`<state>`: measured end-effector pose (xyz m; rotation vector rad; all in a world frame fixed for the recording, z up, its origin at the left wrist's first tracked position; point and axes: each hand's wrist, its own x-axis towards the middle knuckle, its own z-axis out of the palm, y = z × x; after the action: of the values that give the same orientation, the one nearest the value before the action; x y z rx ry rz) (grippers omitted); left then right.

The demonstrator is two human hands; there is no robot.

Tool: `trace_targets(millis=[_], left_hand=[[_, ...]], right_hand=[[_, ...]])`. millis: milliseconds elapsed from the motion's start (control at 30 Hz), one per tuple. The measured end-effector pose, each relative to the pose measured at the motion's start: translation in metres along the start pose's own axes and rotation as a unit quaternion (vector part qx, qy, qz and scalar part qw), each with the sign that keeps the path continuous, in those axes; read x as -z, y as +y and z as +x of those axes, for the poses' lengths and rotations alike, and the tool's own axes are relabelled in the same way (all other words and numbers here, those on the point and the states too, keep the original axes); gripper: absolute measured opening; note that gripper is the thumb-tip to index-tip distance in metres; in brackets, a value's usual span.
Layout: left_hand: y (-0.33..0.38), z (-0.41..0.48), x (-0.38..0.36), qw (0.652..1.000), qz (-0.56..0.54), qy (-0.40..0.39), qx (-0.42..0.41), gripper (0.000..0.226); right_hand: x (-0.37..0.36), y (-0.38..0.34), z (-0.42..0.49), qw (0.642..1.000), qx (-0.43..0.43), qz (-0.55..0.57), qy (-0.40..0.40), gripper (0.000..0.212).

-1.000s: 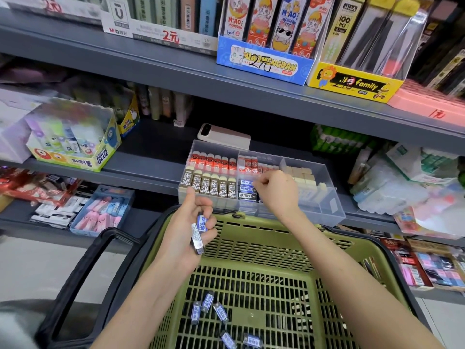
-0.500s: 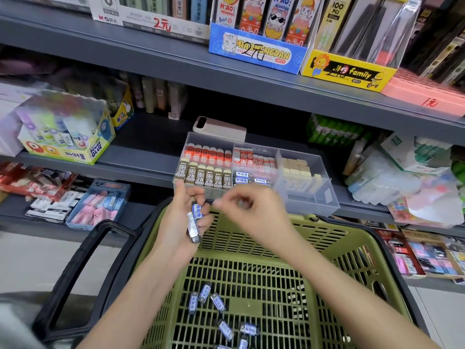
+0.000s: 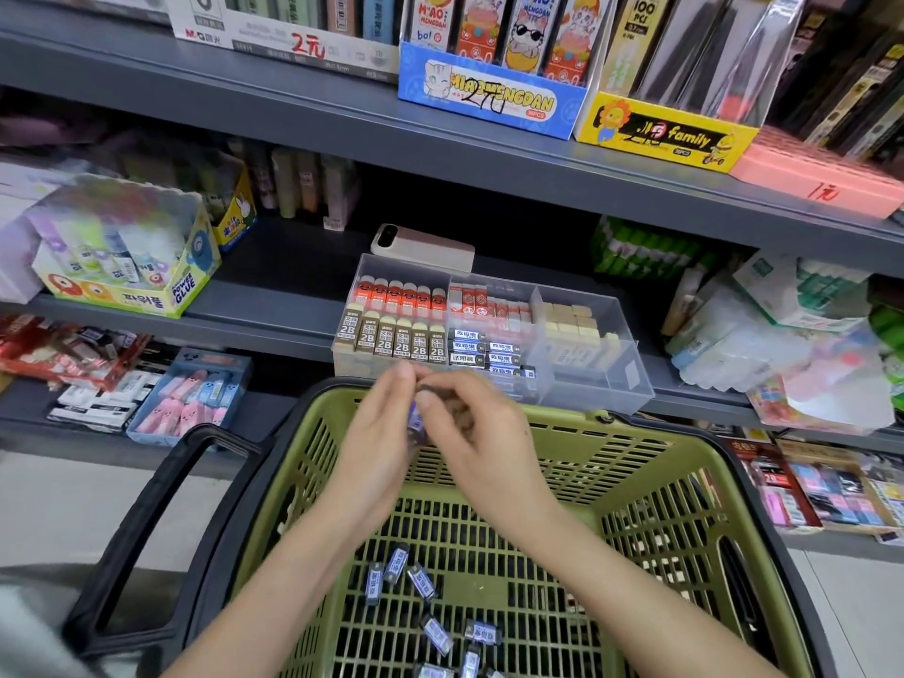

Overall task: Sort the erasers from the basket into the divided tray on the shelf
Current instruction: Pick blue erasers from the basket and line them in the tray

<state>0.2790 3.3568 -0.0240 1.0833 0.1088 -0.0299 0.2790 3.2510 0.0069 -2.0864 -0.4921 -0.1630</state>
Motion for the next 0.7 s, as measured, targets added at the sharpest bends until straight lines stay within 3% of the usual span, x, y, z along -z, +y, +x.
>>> trace_targets(millis=[67, 167, 267, 367, 533, 600, 700], left_hand=[[-0.004, -0.003, -0.005, 0.999, -0.012, -0.017, 0.039, 0.04], [0.001, 0.0, -0.001, 0.995, -0.054, -0.036, 0.071, 0.013], [0.002, 0.004, 0.005, 0.991, -0.084, -0.054, 0.087, 0.048], [0.002, 0.005, 0.005, 0.989, -0.08, -0.069, 0.099, 0.055], [0.0, 0.003, 0.007, 0.989, -0.093, -0.055, 0.102, 0.059], [-0.001, 0.004, 0.008, 0.99, -0.086, -0.05, 0.098, 0.06], [0.001, 0.006, 0.009, 0.991, -0.08, -0.046, 0.093, 0.059]], right_hand=[[0.011, 0.004, 0.009, 0.998, -0.029, 0.048, -0.016, 0.012], [0.05, 0.024, 0.038, 0.994, -0.076, 0.074, 0.029, 0.016], [0.085, 0.046, 0.07, 0.993, -0.117, -0.021, 0.026, 0.009], [0.093, 0.062, 0.094, 0.978, -0.135, -0.14, -0.076, 0.017], [0.085, 0.065, 0.108, 0.924, -0.094, -0.265, -0.258, 0.008], [0.079, 0.065, 0.107, 0.912, -0.071, -0.283, -0.288, 0.013], [0.077, 0.066, 0.104, 0.92, -0.053, -0.278, -0.272, 0.018]])
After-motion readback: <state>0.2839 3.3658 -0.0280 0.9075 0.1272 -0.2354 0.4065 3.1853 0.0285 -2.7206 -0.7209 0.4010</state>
